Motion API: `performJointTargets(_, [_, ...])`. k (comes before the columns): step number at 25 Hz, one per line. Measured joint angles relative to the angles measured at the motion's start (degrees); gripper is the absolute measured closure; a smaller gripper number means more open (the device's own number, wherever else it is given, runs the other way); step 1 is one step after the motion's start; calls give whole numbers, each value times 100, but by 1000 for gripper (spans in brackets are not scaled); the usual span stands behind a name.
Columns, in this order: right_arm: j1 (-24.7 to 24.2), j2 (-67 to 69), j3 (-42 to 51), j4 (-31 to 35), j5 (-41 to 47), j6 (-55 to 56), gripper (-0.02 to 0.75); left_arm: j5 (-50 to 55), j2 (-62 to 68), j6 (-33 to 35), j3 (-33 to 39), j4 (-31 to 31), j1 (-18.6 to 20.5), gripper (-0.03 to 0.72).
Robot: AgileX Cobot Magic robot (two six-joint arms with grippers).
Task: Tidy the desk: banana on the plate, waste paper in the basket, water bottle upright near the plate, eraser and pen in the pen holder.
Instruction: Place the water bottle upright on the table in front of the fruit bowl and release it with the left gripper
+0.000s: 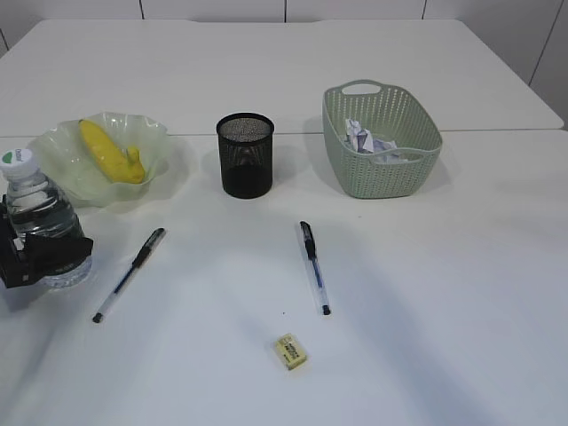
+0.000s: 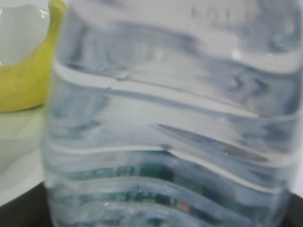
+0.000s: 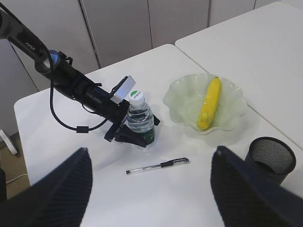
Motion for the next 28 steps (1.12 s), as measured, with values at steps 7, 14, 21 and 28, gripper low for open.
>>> performJointTargets(7, [0, 0, 0, 0, 0, 0, 160, 204, 0, -352, 0, 25, 0, 57])
performJointTargets(14, [0, 0, 0, 0, 0, 0, 160, 368, 0, -608, 0, 112, 0, 52])
performJointTargets(21, [0, 0, 0, 0, 0, 0, 160, 368, -391, -653, 0, 244, 0, 52])
performJointTargets(28, [0, 0, 0, 0, -11, 0, 160, 368, -622, -653, 0, 269, 0, 52])
